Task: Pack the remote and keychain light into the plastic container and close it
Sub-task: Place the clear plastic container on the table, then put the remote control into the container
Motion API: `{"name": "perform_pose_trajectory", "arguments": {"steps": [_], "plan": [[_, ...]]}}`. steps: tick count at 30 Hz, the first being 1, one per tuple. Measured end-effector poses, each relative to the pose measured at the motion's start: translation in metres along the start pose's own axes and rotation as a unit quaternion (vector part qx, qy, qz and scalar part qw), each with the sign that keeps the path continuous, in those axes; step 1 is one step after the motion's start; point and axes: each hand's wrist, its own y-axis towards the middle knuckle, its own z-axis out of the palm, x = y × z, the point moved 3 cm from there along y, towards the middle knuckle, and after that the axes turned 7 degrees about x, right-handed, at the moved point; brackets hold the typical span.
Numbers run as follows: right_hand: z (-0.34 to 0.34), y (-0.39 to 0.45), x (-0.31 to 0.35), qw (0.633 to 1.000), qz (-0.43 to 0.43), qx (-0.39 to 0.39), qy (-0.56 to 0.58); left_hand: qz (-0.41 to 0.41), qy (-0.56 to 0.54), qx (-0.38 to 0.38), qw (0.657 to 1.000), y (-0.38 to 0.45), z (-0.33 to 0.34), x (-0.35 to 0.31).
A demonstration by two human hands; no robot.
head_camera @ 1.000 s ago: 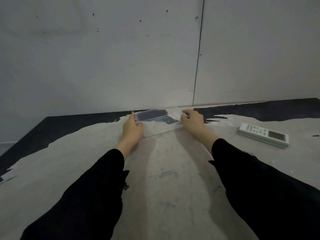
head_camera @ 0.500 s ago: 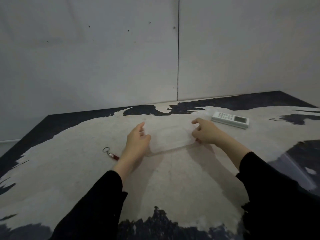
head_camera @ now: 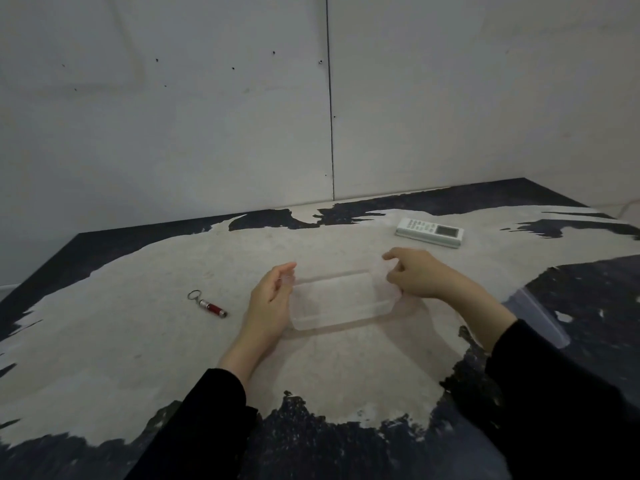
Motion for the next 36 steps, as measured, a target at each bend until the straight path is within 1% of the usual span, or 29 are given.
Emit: {"name": "perform_pose_trajectory", "arguments": {"steps": [3,4,6,7,10,12,18,21,24,25,27,29,31,33,36], "plan": [[-0.026,0.025,-0.02,0.99,0.001,-0.111,0.087,0.005,-0.004,-0.008,1.0,0.0,0.0,0.001],[-0.035,0.035,-0.029,0.985,0.011,-0.153,0.085,0.007,-0.001,-0.011,1.0,0.0,0.0,0.001],[-0.046,0.055,-0.051,0.978,0.049,-0.203,0.018,0.014,0.004,-0.016,1.0,-0.001,0.0,0.0],[-0.049,0.063,-0.061,0.975,0.073,-0.207,-0.023,0.015,0.004,-0.016,1.0,-0.001,0.0,0.0],[-0.05,0.081,-0.086,0.972,0.133,-0.176,-0.086,0.014,0.003,-0.018,1.0,-0.001,0.001,0.0],[-0.05,0.087,-0.097,0.971,0.145,-0.162,-0.096,0.015,0.001,-0.018,1.0,-0.001,0.001,-0.002],[-0.045,0.085,-0.093,0.98,0.088,-0.159,-0.08,0.017,0.001,-0.012,1.0,0.0,0.001,-0.002],[-0.038,0.072,-0.067,0.987,0.024,-0.158,-0.02,0.015,0.002,-0.008,1.0,0.0,0.001,0.0],[-0.029,0.049,-0.027,0.981,-0.096,-0.166,0.025,0.015,-0.001,-0.007,1.0,0.0,0.002,0.0],[-0.026,0.04,-0.014,0.978,-0.14,-0.153,0.023,0.017,-0.002,-0.008,1.0,-0.001,0.001,-0.001],[-0.017,0.025,0.011,0.972,-0.209,-0.102,0.017,0.017,-0.004,-0.011,1.0,-0.001,0.001,-0.001],[-0.008,0.016,0.028,0.971,-0.237,-0.041,-0.009,0.012,0.001,-0.011,1.0,-0.002,0.002,-0.002],[0.003,0.014,0.037,0.97,-0.229,-0.011,-0.077,0.004,0.008,-0.007,1.0,-0.002,0.002,-0.003],[0.014,0.016,0.04,0.969,-0.203,-0.012,-0.139,0.008,0.018,-0.011,1.0,-0.003,0.002,-0.005],[0.029,0.016,0.044,0.973,-0.17,-0.013,-0.155,0.015,0.023,-0.014,1.0,-0.003,0.001,-0.004]]}}
